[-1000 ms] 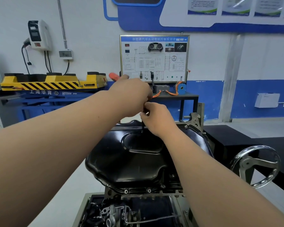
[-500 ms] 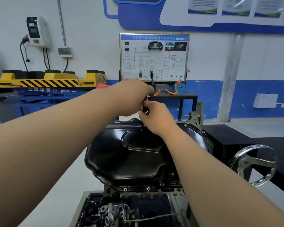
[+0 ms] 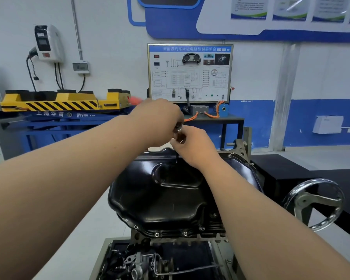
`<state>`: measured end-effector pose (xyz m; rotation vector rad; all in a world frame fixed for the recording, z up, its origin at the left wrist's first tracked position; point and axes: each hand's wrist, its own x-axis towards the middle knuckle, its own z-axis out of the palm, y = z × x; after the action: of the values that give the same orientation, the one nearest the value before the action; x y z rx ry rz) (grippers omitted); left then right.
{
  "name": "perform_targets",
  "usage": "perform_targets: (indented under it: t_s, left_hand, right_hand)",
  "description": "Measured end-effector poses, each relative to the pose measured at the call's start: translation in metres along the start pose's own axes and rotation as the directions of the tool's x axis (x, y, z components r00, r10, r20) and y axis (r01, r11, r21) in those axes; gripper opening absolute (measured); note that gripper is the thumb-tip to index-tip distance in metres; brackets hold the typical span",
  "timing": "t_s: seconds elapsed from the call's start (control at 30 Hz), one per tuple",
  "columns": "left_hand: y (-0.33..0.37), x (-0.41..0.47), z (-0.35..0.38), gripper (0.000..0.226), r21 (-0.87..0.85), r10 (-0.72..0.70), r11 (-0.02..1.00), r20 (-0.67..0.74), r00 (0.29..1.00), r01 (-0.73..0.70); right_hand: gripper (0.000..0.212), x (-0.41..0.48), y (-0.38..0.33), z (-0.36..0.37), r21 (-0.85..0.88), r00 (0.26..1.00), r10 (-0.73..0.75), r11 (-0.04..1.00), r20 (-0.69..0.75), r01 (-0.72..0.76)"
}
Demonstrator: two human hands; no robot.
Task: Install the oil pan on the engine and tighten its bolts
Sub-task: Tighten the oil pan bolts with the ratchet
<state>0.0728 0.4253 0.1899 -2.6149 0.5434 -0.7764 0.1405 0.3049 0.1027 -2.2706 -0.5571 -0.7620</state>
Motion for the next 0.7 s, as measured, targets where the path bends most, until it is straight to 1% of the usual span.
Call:
perform_targets:
  t_s: [0.07,0.1,0.13,0.17,0.2,0.27,0.3,0.37,0.4,0.43,0.47,0.5,0.53,0.6,0.63,0.7]
  left_hand:
    - [-0.004,0.001,-0.001,0.029,0.081,0.034,0.996,0.018,0.999,-0.035]
    - [-0.004,0.001,0.000,0.026,0.084,0.039,0.996,0.001,0.999,-0.039]
    - [-0.005,0.001,0.001,0.021,0.080,0.038,0.996,-0.017,0.999,-0.036]
    - [-0.005,0.001,0.002,0.021,0.062,0.027,0.998,-0.040,0.999,-0.025]
    - [-0.005,0.001,0.004,0.029,0.042,0.000,0.999,-0.052,0.999,0.002]
    - [-0.003,0.001,0.008,0.049,0.002,-0.076,0.997,-0.068,0.995,0.077]
    - [-0.001,0.002,0.008,0.055,-0.043,-0.119,0.992,-0.069,0.991,0.116]
    - [0.003,0.004,0.010,0.056,-0.154,-0.175,0.974,-0.043,0.984,0.167]
    - [0.005,0.005,0.010,0.050,-0.185,-0.171,0.969,-0.020,0.985,0.164]
    - [0.006,0.005,0.008,0.040,-0.190,-0.141,0.972,-0.002,0.990,0.138]
    - [0.006,0.006,0.006,0.027,-0.167,-0.095,0.981,0.009,0.995,0.095]
    - [0.004,0.005,0.003,0.020,-0.130,-0.045,0.990,0.019,0.999,0.047]
    - [0.003,0.005,0.000,0.025,-0.080,-0.001,0.997,0.033,0.999,0.004]
    - [0.000,0.004,-0.002,0.043,0.038,0.065,0.997,0.057,0.996,-0.067]
    - [-0.001,0.005,-0.001,0.046,0.082,0.090,0.992,0.036,0.995,-0.092]
    - [-0.003,0.005,0.002,0.038,0.111,0.106,0.988,-0.026,0.994,-0.103]
  right_hand:
    - [0.004,0.000,0.000,0.000,-0.007,1.000,-0.016,1.000,0.023,0.016]
    - [0.004,-0.001,-0.001,-0.001,-0.005,0.999,-0.016,1.000,0.030,0.016]
    - [0.009,-0.002,-0.001,-0.002,-0.002,0.999,-0.011,1.000,0.032,0.011]
    - [0.015,-0.003,-0.001,-0.004,0.000,1.000,-0.007,1.000,0.030,0.007]
    - [0.019,-0.003,-0.002,-0.004,-0.002,0.999,-0.003,1.000,0.032,0.003]
    - [0.017,-0.003,-0.003,-0.004,-0.034,0.999,0.010,0.999,0.040,-0.008]
    - [0.016,-0.002,-0.003,-0.004,-0.045,0.999,0.026,0.999,0.033,-0.024]
    - [0.017,-0.002,-0.002,-0.004,-0.033,0.998,0.057,0.998,0.005,-0.056]
    - [0.014,-0.002,-0.001,-0.004,-0.026,0.999,0.054,0.998,-0.001,-0.054]
    - [0.011,-0.002,-0.001,-0.004,-0.023,0.999,0.042,0.999,-0.004,-0.042]
    - [0.010,-0.002,-0.001,-0.003,-0.020,1.000,0.029,0.999,-0.005,-0.029]
    - [0.012,-0.002,-0.001,-0.003,-0.016,1.000,0.020,1.000,-0.005,-0.020]
    - [0.012,-0.002,-0.001,-0.003,-0.013,1.000,0.014,1.000,-0.002,-0.014]
    - [0.010,-0.002,-0.001,-0.003,-0.017,1.000,-0.006,1.000,0.001,0.006]
    - [0.009,-0.002,-0.002,-0.003,-0.021,1.000,-0.016,1.000,0.005,0.016]
    - [0.005,-0.002,-0.002,-0.003,-0.028,1.000,-0.021,0.999,0.014,0.021]
